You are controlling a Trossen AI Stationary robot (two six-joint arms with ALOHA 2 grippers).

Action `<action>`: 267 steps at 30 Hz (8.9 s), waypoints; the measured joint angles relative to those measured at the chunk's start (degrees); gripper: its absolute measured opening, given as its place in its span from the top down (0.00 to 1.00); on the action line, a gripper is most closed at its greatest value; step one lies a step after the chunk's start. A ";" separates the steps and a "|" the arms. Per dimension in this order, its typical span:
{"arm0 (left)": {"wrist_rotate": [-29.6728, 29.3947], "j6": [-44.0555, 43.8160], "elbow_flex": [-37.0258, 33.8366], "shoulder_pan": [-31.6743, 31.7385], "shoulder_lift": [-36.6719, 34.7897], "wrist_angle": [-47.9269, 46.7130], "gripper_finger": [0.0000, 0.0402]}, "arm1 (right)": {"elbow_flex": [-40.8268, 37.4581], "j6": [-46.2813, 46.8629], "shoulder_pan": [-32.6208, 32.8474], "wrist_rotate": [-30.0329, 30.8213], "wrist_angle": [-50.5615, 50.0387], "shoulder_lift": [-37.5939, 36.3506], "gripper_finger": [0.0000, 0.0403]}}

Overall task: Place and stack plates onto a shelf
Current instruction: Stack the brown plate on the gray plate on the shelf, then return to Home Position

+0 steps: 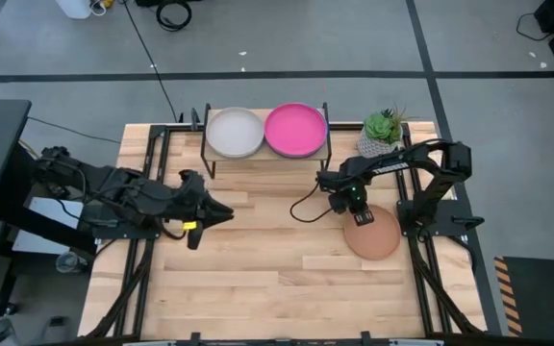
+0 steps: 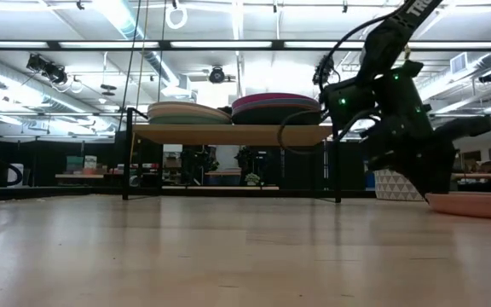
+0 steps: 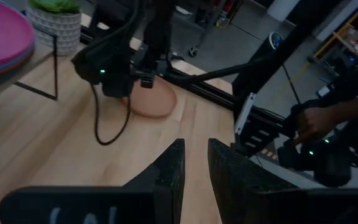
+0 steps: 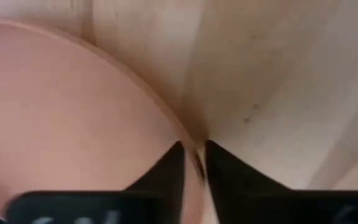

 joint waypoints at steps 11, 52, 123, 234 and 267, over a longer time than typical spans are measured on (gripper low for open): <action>4.30 10.91 0.10 0.16 7.66 4.87 0.80 | 3.46 7.09 -1.26 -15.73 -6.88 -0.87 0.96; -0.65 77.68 4.81 3.76 28.57 14.64 0.63 | 22.25 56.29 -0.98 -51.21 9.14 -0.87 0.95; -6.48 70.90 4.81 42.07 19.15 -9.76 0.84 | 22.27 64.71 -13.82 -24.17 18.03 -34.40 0.65; 20.42 4.54 -62.49 37.19 -59.95 16.45 0.82 | -49.40 58.88 -16.92 5.18 88.01 -60.38 0.96; 20.47 10.14 -62.38 37.15 -59.95 11.91 0.82 | -49.40 44.08 -16.92 4.97 86.49 -59.49 0.96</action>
